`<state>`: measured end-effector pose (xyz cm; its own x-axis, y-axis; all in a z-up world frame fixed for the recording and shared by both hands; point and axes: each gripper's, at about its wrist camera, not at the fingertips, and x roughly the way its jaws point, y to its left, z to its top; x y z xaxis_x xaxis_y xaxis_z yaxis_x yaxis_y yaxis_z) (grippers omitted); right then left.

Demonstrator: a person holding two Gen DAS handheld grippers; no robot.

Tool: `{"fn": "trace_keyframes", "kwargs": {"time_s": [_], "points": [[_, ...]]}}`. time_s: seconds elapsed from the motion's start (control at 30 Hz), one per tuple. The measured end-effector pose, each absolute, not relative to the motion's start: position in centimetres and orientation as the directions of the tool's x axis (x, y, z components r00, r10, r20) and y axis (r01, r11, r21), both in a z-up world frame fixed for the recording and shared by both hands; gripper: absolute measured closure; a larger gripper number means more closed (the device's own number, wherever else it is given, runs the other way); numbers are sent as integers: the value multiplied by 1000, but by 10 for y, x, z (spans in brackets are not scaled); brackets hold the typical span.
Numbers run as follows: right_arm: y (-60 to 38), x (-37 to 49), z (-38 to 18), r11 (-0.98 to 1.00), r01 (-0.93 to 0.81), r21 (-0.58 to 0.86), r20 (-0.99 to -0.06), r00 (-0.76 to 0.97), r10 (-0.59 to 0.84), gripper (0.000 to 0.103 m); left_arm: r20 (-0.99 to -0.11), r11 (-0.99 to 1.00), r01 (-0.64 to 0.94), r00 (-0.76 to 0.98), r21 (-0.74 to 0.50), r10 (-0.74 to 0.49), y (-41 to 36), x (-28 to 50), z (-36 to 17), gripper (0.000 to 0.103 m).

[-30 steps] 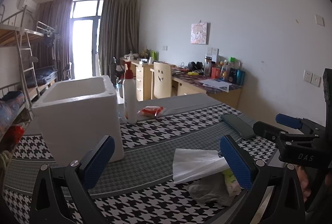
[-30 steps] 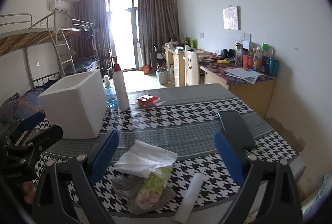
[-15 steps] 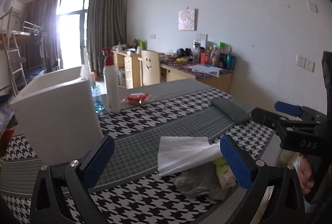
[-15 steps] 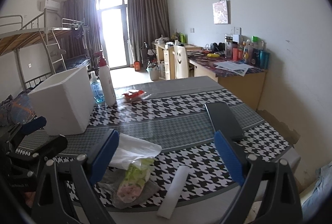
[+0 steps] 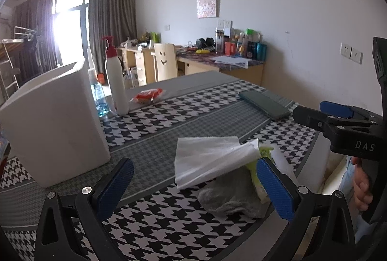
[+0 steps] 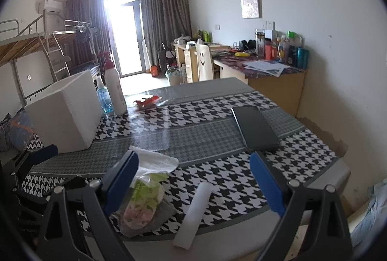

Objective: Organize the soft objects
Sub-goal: 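Lower the left tool over the white tissues beside the green packet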

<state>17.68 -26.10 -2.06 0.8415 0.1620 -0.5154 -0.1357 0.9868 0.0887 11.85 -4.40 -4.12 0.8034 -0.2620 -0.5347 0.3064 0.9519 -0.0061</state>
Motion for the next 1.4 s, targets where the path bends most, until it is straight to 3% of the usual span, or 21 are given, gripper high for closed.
{"fn": "trace_keyframes", "kwargs": {"time_s": [0.57,0.87,1.4], "points": [[-275,177,-52,990,-94,101,-585,800,135,8,-581,947,321,775,23,-249,-59,137,-59,1],[-281,179,-63,989,-89,120,-612,778,145,8,-597,933,354,762,59,-251,-69,143,-64,7],[-274,175,-64,973,-168,155,-606,762,228,8,-657,909,411,705,71,-268,-84,159,-77,42]]}}
